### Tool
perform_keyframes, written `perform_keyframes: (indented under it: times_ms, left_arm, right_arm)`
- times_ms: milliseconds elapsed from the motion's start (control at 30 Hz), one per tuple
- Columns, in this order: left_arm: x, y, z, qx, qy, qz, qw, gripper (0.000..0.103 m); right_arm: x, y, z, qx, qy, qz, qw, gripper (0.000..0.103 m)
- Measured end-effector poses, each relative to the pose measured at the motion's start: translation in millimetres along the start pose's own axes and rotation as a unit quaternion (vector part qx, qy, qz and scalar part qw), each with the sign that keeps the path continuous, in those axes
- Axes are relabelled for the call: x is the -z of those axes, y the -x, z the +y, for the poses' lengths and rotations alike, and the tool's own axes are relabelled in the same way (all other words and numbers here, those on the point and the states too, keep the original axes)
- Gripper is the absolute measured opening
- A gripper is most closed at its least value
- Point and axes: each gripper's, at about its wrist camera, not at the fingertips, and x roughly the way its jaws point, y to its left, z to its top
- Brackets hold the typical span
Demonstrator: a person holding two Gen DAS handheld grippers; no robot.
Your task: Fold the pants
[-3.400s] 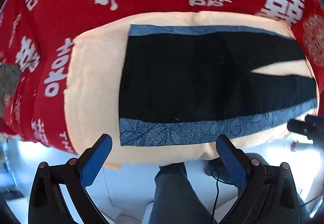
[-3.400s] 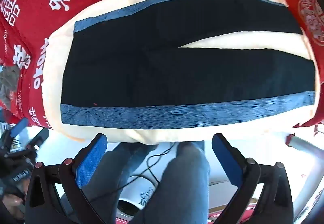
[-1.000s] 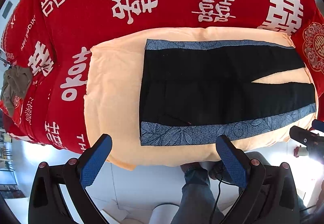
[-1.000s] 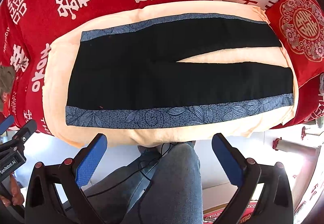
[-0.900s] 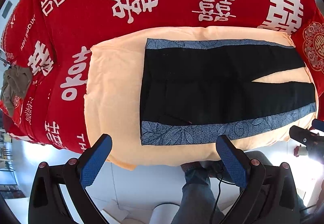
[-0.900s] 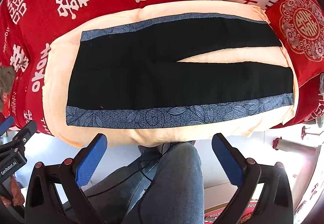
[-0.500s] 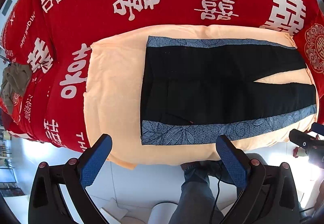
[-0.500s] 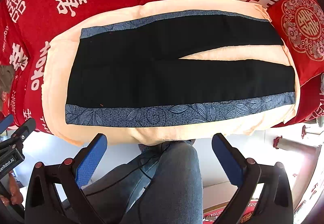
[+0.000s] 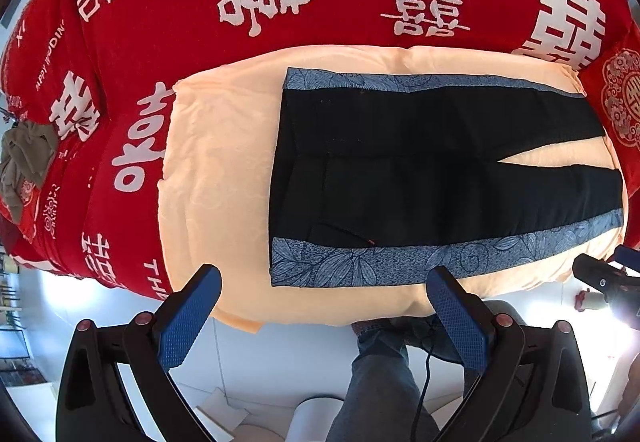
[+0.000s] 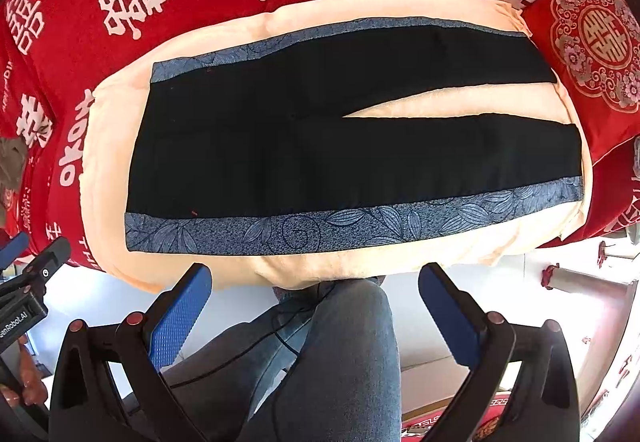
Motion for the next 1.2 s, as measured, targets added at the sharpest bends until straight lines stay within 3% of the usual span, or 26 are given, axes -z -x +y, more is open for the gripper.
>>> perform_keyframes:
  times_ms: [467,667,833,967,1033,1067,1200]
  left_arm:
    - [1.1,-33.8,-9.6,0.002,0.002,0.044,0.9990,0.103]
    - [2.9,-62.0,-8.3,0.018,0.024,0.050,0.9983,0.103]
    - [17.7,-99.5,12.5,0.080,0.114,0.051,0.9889,0.103]
    - [35.9,-134.4,26.7,0.125,0.166,0.050,0.9769,0.103]
    - [44.7,-150.5,32.3,0.146,0.185,0.047,0.9707,0.103]
    - [48.6,-158.0,34.3,0.155,0.194,0.047,0.9676,0.103]
    - [59.5,-181.0,37.2,0.180,0.210,0.044,0.9601,0.103]
  right_arm:
    - [-0.8,-25.2,-21.1,-0.001,-0.028,0.030,0.999,0.103]
    - [-3.0,-46.0,-27.8,-0.028,-0.040,0.034,0.998,0.103]
    - [-2.1,-80.6,-25.3,-0.150,-0.051,0.039,0.987,0.103]
    - [7.4,-133.5,-19.6,-0.277,-0.081,0.065,0.955,0.100]
    - [15.6,-161.0,-15.8,-0.309,-0.092,0.080,0.943,0.081]
    - [21.8,-178.5,-14.1,-0.325,-0.101,0.090,0.936,0.077]
    - [43.3,-224.7,-16.3,-0.359,-0.123,0.108,0.919,0.075]
